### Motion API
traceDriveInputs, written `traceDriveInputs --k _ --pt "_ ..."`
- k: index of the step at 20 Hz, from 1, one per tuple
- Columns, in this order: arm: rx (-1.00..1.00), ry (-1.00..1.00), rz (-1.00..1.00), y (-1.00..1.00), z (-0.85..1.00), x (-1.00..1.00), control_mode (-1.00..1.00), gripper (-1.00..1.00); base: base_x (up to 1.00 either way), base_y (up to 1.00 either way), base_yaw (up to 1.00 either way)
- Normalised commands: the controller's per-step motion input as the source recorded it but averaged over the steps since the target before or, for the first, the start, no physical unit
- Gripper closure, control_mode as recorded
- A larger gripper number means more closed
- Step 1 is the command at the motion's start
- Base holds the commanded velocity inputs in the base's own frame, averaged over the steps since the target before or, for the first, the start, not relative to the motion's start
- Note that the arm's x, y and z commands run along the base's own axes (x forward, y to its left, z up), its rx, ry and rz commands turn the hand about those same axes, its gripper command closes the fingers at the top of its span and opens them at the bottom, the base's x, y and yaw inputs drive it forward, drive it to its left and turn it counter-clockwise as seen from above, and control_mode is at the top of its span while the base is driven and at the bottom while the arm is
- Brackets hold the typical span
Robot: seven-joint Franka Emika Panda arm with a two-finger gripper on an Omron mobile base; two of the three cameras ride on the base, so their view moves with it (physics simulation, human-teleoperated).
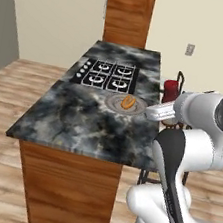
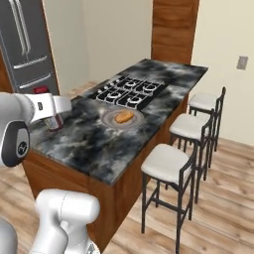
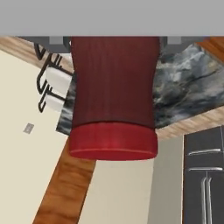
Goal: Move the hot dog bun to the plate on the dining table and place the condiment next to that plate. Then navigate to the fridge and take the sausage and place it on the plate as well.
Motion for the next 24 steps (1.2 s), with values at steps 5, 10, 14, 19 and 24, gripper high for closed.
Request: traceDriveInputs --k 5,10,14,19,24 --pt "0.00 0.00 0.00 0.00 0.00 0.00 1.00 1.00 0.46 0.19 -0.28" --pt "0.00 0.00 0.00 0.00 0.00 0.00 1.00 1.00 0.31 0.13 -0.28" --pt "0.00 0.00 0.00 0.00 0.00 0.00 1.00 1.00 0.36 0.20 -0.31" --pt "0.00 0.00 0.00 0.00 0.00 0.00 1.00 1.00 0.27 0.13 -0.27" --pt "0.01 0.07 -0.02 -0.16 -0.06 0.13 -1.00 1.00 0.08 -0.04 -0.02"
